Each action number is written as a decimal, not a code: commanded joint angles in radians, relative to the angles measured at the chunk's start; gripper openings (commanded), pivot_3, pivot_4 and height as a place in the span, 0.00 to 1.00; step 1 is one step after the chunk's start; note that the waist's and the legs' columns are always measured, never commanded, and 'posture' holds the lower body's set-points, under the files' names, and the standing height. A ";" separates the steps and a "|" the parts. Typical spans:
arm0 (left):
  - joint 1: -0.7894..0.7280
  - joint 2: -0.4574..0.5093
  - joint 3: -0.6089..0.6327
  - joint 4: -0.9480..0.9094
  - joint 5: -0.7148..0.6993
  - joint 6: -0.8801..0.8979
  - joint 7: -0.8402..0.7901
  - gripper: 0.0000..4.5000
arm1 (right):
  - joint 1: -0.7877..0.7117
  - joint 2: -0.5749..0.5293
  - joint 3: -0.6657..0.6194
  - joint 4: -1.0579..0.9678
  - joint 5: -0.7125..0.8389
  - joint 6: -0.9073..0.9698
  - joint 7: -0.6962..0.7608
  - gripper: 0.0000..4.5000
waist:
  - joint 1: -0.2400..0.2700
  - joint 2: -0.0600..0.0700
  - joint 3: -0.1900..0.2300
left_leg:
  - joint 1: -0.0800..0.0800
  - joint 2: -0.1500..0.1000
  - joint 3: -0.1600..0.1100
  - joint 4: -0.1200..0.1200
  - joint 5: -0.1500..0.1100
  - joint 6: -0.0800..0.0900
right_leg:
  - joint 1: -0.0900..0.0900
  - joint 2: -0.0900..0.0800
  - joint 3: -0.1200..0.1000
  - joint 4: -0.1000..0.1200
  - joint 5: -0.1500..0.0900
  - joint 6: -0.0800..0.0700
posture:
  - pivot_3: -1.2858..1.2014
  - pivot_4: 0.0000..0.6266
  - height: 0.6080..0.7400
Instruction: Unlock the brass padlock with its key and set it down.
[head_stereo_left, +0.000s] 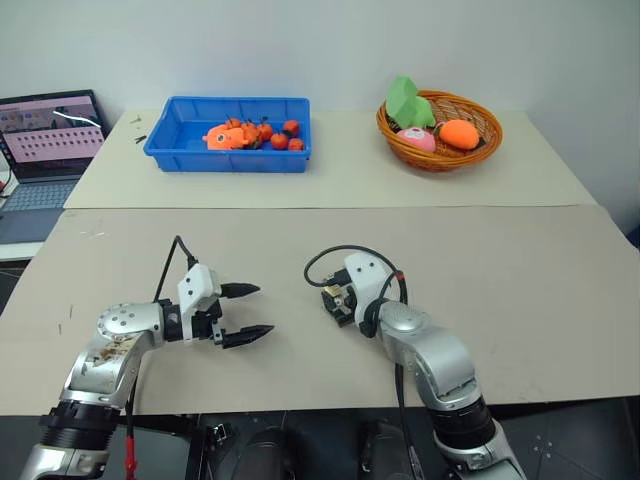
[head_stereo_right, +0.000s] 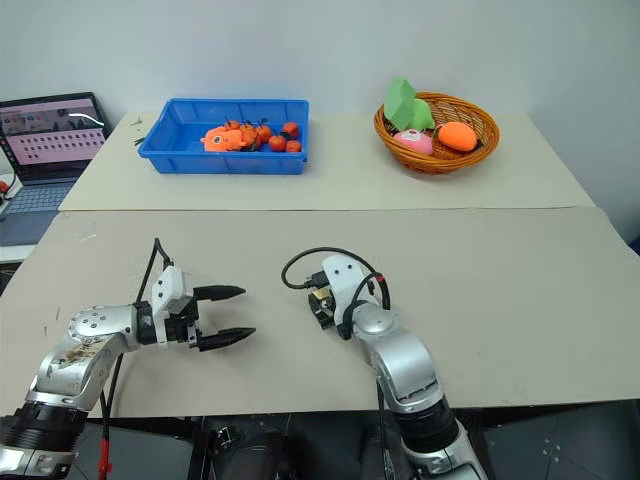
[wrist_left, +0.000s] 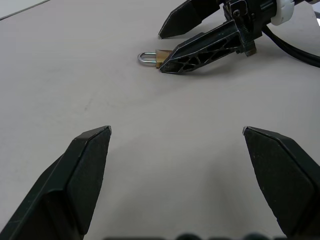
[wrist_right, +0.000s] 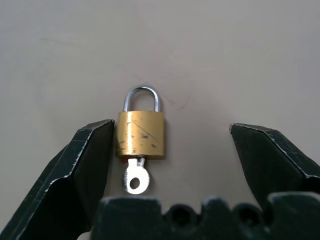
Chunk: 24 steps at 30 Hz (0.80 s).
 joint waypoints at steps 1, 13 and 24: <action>-0.014 0.007 0.009 -0.037 -0.015 0.008 0.000 1.00 | -0.028 0.051 0.016 -0.023 0.009 -0.015 -0.003 0.97 | -0.001 0.000 0.000 | 0.000 0.000 0.000 0.000 0.000 0.000 | 0.000 0.000 0.000 0.000 0.000 0.000 | 0.52 0.24 0.64; -0.062 0.011 0.005 -0.024 -0.012 0.034 -0.008 1.00 | 0.001 0.059 0.024 -0.017 -0.020 0.001 -0.018 0.97 | 0.003 0.000 0.000 | -0.001 0.000 0.000 -0.001 0.000 0.000 | 0.000 0.000 -0.001 0.001 0.000 0.000 | 0.52 0.24 0.64; -0.074 0.003 -0.001 -0.008 -0.005 0.032 -0.001 1.00 | 0.003 0.039 -0.027 -0.006 -0.029 -0.007 -0.023 0.97 | 0.000 0.000 0.000 | -0.001 0.000 0.000 -0.001 0.000 0.000 | 0.000 0.001 -0.001 0.000 0.000 0.000 | 0.52 0.24 0.64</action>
